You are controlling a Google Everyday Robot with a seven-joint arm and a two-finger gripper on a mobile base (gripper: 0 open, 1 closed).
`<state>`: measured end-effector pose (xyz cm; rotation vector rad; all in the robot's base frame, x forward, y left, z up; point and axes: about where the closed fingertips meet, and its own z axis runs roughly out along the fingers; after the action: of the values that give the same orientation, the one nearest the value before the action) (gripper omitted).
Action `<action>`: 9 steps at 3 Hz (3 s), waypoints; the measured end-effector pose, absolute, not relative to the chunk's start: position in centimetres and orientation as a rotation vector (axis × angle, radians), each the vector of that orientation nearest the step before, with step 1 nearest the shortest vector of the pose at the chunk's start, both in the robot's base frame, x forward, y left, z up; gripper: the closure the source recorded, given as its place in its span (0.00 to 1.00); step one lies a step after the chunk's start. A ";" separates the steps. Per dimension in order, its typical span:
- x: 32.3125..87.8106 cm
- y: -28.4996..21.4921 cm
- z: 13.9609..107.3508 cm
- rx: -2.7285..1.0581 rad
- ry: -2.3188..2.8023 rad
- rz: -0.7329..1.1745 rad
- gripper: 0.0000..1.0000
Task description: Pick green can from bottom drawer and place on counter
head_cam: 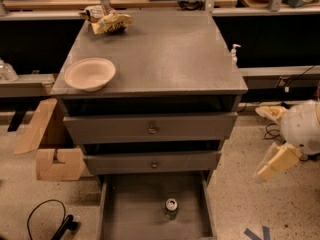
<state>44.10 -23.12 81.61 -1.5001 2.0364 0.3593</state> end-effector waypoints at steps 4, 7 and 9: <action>44.5 -23.4 66.1 -1.334 1.673 0.730 0.00; 49.1 -16.3 46.4 -1.366 1.570 0.824 0.00; 49.4 -15.3 39.9 -1.373 1.574 0.869 0.00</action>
Offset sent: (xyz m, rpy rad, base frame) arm 0.0103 -0.0223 -0.1619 0.5076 -0.1624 0.1444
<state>49.42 -15.34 39.91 -1.3731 1.5739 0.8689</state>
